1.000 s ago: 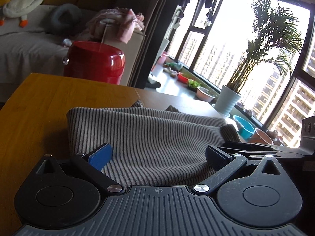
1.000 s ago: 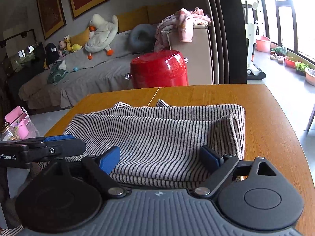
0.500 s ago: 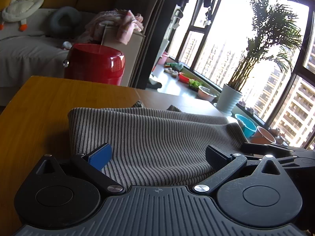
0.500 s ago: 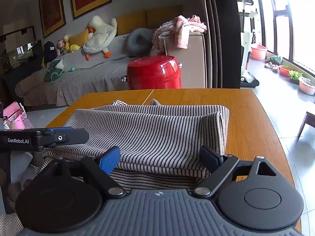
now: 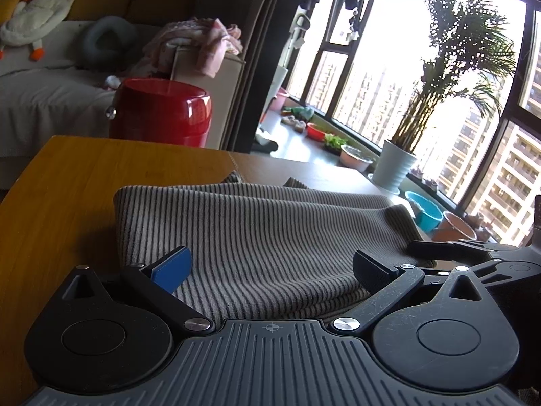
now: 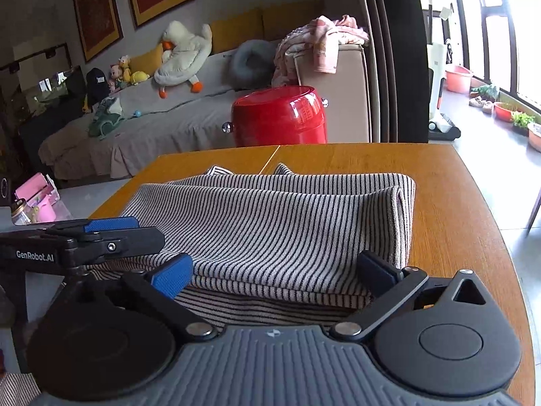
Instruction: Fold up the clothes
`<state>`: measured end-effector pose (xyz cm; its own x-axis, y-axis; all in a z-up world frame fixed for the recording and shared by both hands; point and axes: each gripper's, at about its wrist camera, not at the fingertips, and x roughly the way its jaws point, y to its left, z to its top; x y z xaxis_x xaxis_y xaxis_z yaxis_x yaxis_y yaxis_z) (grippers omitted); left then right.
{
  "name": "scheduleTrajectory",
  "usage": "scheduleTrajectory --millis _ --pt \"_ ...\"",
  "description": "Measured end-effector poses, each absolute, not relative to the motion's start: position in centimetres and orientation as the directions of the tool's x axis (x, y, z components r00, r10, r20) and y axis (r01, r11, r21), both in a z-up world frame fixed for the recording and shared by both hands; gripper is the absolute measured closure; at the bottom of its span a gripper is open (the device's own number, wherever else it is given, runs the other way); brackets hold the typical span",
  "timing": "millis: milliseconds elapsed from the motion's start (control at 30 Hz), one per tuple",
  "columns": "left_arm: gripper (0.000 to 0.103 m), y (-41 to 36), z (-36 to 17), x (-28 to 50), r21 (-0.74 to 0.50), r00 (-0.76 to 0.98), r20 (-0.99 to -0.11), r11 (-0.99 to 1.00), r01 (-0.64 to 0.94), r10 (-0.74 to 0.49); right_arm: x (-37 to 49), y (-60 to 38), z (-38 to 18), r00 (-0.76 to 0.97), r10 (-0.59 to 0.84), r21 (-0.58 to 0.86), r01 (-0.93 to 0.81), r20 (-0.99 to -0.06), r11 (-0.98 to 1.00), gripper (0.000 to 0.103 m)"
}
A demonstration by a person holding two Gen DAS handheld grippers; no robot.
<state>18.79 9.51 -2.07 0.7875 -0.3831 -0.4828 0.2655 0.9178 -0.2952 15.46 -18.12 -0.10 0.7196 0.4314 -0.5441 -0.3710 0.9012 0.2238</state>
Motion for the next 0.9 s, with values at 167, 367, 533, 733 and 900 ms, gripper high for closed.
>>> scheduleTrajectory --millis 167,367,533,733,900 --pt "0.0 9.1 -2.0 18.8 -0.27 0.787 -0.496 0.927 0.261 -0.366 15.8 -17.2 -0.1 0.684 0.447 0.202 -0.411 -0.577 0.889 0.0" --pt "0.0 9.6 -2.1 18.7 -0.301 0.785 -0.485 0.916 0.263 -0.385 15.4 -16.7 -0.2 0.697 0.429 0.177 -0.406 -0.575 0.897 0.0" --pt "0.0 9.3 -2.1 18.7 -0.273 0.776 -0.501 0.921 0.279 -0.384 14.5 -17.0 0.2 0.754 0.378 0.156 -0.351 -0.537 0.923 0.004" --pt "0.0 8.7 -2.0 18.5 -0.225 0.77 -0.523 0.931 0.289 -0.366 13.8 -17.4 2.1 0.824 0.31 0.138 -0.277 -0.475 0.951 0.051" --pt "0.0 8.8 -2.0 18.5 -0.233 0.77 -0.52 0.929 0.287 -0.369 15.8 -18.1 1.7 0.801 0.283 0.147 -0.242 -0.528 0.959 0.053"
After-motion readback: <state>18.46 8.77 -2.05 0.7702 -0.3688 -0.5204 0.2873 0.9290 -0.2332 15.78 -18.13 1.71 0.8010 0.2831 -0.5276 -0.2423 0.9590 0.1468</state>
